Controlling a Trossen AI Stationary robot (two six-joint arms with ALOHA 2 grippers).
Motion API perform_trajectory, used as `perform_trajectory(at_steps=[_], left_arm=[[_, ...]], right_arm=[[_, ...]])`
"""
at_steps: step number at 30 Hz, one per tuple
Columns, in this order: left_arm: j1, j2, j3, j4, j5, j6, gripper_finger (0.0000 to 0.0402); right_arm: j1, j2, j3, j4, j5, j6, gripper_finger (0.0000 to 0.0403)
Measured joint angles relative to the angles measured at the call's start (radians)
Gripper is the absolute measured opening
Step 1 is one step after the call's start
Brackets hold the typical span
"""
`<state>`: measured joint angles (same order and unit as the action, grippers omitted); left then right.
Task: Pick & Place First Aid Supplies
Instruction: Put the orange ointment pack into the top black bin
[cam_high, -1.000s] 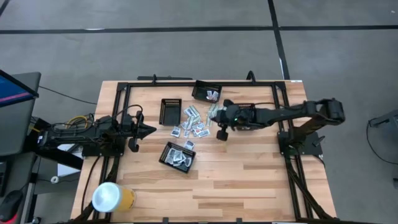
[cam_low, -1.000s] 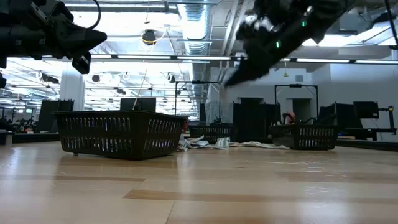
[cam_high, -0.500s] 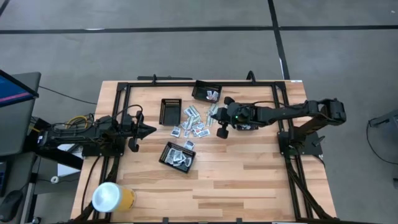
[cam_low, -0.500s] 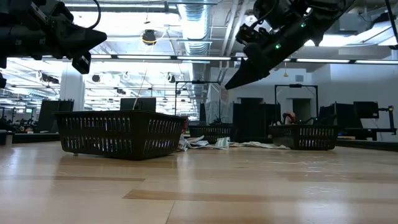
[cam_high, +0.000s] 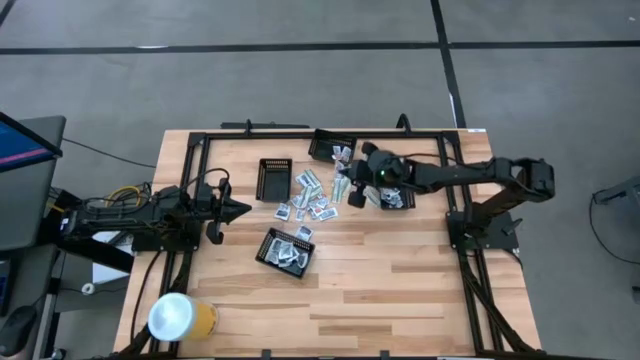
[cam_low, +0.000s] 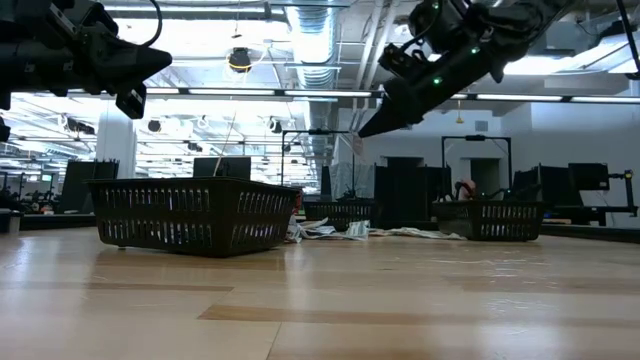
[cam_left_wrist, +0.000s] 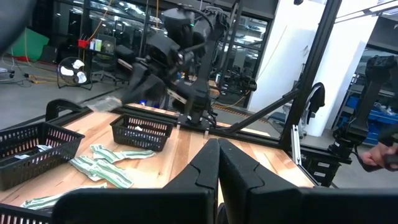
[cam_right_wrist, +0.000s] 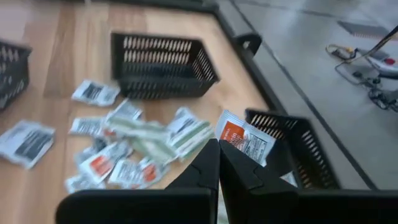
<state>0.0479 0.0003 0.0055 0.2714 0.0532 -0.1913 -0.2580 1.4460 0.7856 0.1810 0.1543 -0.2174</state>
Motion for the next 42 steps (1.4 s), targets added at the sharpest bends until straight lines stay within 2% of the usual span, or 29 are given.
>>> perform_trajectory(at_steps=[5, 13, 19, 24, 32, 35, 42], left_arm=[[0.0, 0.0, 0.0, 0.0, 0.0, 0.0, 0.0008], [0.0, 0.0, 0.0, 0.0, 0.0, 0.0, 0.0008], [0.0, 0.0, 0.0, 0.0, 0.0, 0.0, 0.0008], [0.0, 0.0, 0.0, 0.0, 0.0, 0.0, 0.0008], [0.0, 0.0, 0.0, 0.0, 0.0, 0.0, 0.0008], [0.0, 0.0, 0.0, 0.0, 0.0, 0.0, 0.0008], [0.0, 0.0, 0.0, 0.0, 0.0, 0.0, 0.0008]], right_arm=[[-0.089, -0.001, 0.0, 0.081, -0.081, -0.002, 0.0], [-0.194, 0.002, 0.0, 0.095, -0.112, -0.002, 0.0], [-0.243, 0.099, 0.002, 0.196, -0.181, 0.032, 0.0], [-0.265, 0.21, 0.022, 0.242, -0.183, 0.078, 0.0], [-0.275, 0.294, 0.093, 0.245, -0.181, 0.11, 0.0002], [-0.274, 0.296, 0.103, 0.24, -0.157, 0.106, 0.0017], [-0.245, 0.281, 0.105, 0.229, -0.129, 0.127, 0.0079]])
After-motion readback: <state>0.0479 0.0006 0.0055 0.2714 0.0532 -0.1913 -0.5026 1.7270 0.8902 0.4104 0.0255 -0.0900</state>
